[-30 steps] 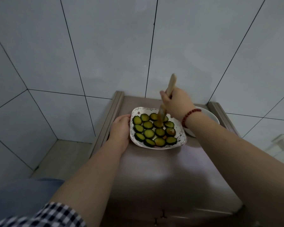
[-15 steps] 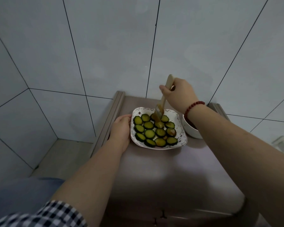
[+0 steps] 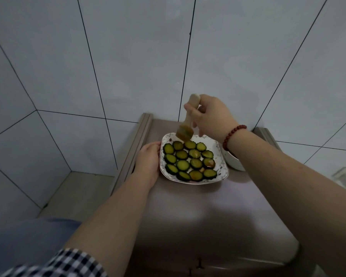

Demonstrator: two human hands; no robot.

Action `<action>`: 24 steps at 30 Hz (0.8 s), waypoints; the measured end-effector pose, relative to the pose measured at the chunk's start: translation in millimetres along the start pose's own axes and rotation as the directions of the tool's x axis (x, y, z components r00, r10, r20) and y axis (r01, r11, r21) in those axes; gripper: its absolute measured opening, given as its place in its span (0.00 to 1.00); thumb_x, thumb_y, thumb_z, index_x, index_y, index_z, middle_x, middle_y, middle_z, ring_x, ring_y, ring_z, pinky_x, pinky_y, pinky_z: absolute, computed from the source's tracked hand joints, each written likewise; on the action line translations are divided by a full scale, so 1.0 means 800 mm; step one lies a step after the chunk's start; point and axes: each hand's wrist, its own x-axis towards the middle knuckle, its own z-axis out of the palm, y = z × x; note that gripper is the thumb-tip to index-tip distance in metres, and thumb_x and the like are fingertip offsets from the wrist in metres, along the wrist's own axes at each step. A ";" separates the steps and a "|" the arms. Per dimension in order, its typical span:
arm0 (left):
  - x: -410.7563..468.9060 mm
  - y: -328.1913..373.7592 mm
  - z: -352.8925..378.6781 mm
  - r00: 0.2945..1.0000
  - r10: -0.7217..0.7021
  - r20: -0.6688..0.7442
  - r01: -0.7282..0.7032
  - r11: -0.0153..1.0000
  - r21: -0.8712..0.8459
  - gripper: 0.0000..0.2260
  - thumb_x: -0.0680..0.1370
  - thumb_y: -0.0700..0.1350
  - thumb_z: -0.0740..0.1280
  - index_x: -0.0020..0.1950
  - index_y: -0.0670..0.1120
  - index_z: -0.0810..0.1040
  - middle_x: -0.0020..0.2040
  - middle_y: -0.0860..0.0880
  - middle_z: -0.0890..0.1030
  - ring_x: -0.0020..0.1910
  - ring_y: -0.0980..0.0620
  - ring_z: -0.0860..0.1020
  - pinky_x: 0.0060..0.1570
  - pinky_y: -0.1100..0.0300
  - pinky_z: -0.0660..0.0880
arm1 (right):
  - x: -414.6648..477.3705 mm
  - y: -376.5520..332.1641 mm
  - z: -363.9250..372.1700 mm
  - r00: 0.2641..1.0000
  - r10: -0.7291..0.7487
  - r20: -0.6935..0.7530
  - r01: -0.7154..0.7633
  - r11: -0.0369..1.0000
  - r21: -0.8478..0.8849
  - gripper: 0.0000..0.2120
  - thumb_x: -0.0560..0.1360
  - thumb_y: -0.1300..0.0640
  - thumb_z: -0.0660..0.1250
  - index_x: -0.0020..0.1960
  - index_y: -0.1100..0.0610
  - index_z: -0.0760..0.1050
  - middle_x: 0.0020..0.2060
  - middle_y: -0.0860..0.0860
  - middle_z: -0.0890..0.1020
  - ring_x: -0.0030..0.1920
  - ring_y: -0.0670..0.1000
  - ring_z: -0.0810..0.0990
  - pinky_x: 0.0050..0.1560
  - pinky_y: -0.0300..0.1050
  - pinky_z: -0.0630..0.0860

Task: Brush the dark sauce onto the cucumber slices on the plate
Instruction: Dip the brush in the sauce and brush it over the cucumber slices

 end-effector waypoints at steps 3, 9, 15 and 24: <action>0.000 0.000 -0.001 1.000 0.010 0.000 -0.010 1.000 -0.002 0.19 0.85 0.35 0.61 0.72 0.33 0.84 0.66 0.31 0.87 0.63 0.33 0.88 0.53 0.49 0.87 | -0.005 0.007 0.005 0.995 0.065 0.074 -0.069 0.996 0.052 0.14 0.79 0.47 0.65 0.48 0.60 0.77 0.33 0.55 0.83 0.28 0.49 0.82 0.30 0.41 0.81; 0.003 0.000 0.000 1.000 0.009 -0.009 -0.008 0.999 0.047 0.18 0.85 0.34 0.63 0.72 0.33 0.84 0.68 0.30 0.86 0.70 0.29 0.85 0.70 0.34 0.83 | -0.014 0.011 0.006 0.996 0.086 -0.031 -0.082 0.990 0.116 0.20 0.77 0.43 0.67 0.43 0.61 0.77 0.29 0.50 0.82 0.25 0.45 0.80 0.29 0.39 0.80; 0.003 0.001 0.000 1.000 -0.003 -0.009 0.003 0.998 0.059 0.18 0.84 0.35 0.64 0.72 0.34 0.84 0.68 0.30 0.86 0.70 0.30 0.85 0.72 0.30 0.82 | -0.023 0.023 -0.018 0.981 0.091 -0.172 -0.088 0.996 0.023 0.20 0.78 0.41 0.63 0.45 0.59 0.78 0.33 0.53 0.82 0.31 0.49 0.78 0.36 0.47 0.81; 0.000 0.002 0.001 1.000 -0.007 -0.030 0.009 0.998 0.060 0.19 0.85 0.34 0.63 0.73 0.33 0.84 0.69 0.30 0.85 0.71 0.29 0.85 0.72 0.29 0.81 | -0.039 0.042 -0.029 0.967 0.086 -0.239 -0.104 0.993 -0.063 0.19 0.78 0.41 0.63 0.45 0.57 0.76 0.36 0.54 0.82 0.33 0.48 0.78 0.32 0.38 0.73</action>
